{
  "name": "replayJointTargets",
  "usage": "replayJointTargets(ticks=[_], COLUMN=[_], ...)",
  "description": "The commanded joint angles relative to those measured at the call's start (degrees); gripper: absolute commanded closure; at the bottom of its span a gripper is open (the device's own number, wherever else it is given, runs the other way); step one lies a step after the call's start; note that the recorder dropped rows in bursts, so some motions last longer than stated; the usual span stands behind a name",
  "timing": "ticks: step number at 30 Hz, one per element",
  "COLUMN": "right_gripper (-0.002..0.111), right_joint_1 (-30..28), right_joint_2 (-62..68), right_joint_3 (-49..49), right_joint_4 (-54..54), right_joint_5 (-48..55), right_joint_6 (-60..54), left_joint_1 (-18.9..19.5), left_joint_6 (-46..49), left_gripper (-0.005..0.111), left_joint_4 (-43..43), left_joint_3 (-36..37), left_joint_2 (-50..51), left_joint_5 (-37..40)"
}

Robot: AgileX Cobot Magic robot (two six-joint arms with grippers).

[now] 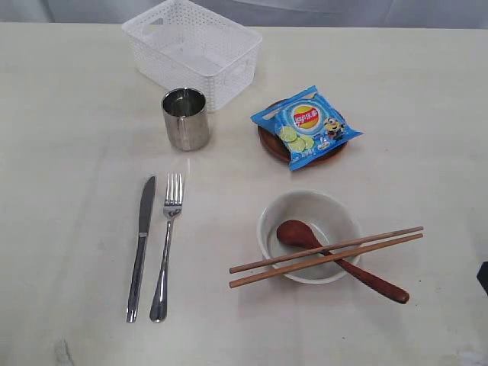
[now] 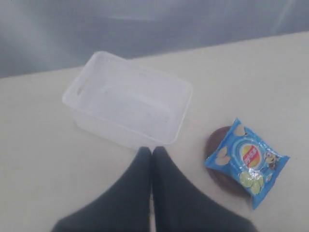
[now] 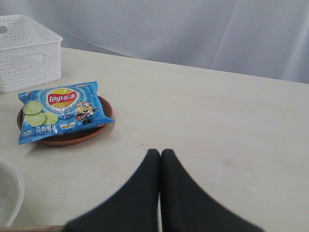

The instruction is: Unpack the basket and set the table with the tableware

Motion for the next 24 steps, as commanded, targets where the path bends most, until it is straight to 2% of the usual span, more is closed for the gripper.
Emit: replayJointTargets(ticks=[1,10,15,24], right_gripper=[0.109,0.109,0.109,0.109], right_joint_1=[-0.3,-0.3,-0.3,-0.3], right_joint_2=[-0.3,-0.3,-0.3,-0.3], right_joint_3=[0.2,0.2,0.2,0.2], right_joint_4=[-0.2,-0.2,-0.2,-0.2], right_joint_5=[-0.3,-0.3,-0.3,-0.3], right_joint_6=[0.0,0.0,0.0,0.0], left_joint_1=[-0.3,-0.3,-0.3,-0.3], left_joint_6=[-0.4,-1.4,-1.1,-1.1], left_gripper=[0.107,0.107,0.107,0.107], left_joint_4=[-0.9,-1.2,-1.2,-1.1], left_joint_3=[8.0,14.0,14.2,14.2], left_joint_2=[-11.9,-28.3,-34.9,-43.0], left_joint_5=[-6.0,-5.8,-0.9,-0.7])
